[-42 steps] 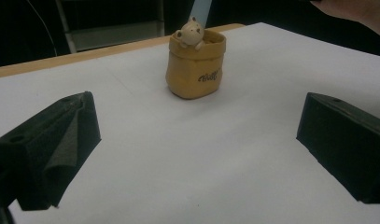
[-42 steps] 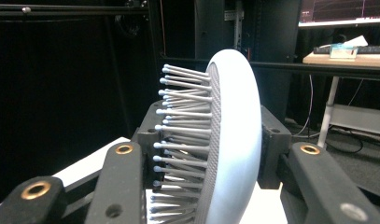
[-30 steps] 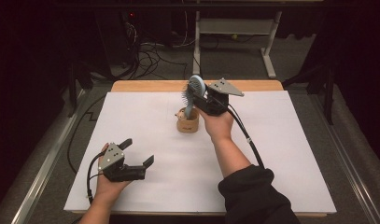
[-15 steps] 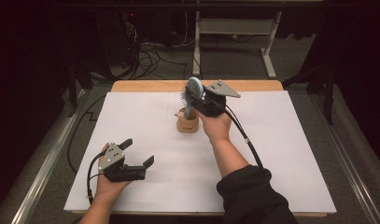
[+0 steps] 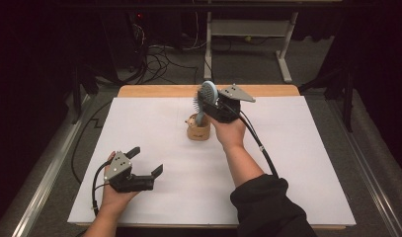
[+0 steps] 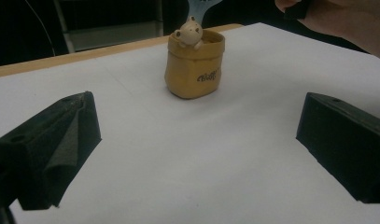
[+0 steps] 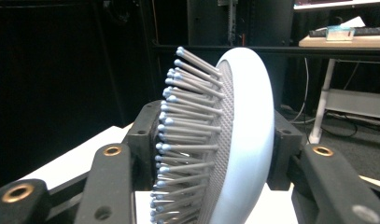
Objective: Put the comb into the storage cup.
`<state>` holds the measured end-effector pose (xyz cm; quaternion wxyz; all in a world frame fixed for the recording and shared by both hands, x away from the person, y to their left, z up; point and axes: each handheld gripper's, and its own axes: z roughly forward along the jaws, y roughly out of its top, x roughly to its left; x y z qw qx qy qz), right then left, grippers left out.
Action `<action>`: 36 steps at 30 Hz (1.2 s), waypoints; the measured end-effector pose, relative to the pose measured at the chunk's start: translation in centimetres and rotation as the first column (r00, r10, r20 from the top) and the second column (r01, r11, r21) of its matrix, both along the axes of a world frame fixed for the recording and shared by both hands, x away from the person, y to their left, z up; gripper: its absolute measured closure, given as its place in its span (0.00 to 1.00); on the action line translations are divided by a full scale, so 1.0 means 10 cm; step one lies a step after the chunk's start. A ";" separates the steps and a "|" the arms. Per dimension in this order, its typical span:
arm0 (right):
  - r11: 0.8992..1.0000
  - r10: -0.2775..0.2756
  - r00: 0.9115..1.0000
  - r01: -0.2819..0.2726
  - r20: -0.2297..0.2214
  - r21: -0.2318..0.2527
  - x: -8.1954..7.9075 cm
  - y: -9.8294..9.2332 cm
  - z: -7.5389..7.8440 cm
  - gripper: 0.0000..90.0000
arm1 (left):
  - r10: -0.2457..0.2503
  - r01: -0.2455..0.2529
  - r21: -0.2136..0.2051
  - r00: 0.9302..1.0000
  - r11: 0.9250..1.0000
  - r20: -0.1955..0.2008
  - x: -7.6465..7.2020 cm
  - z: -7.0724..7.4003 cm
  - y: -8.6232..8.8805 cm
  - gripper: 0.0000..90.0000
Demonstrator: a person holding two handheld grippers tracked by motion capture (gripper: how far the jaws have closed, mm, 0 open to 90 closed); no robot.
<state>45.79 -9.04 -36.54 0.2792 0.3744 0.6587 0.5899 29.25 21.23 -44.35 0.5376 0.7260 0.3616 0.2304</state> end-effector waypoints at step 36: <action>0.997 -0.076 0.992 0.075 -0.096 -0.018 0.08 -0.19 0.02 0.24 | -0.014 0.014 0.004 1.000 1.000 -0.011 0.01 -0.01 -0.01 0.01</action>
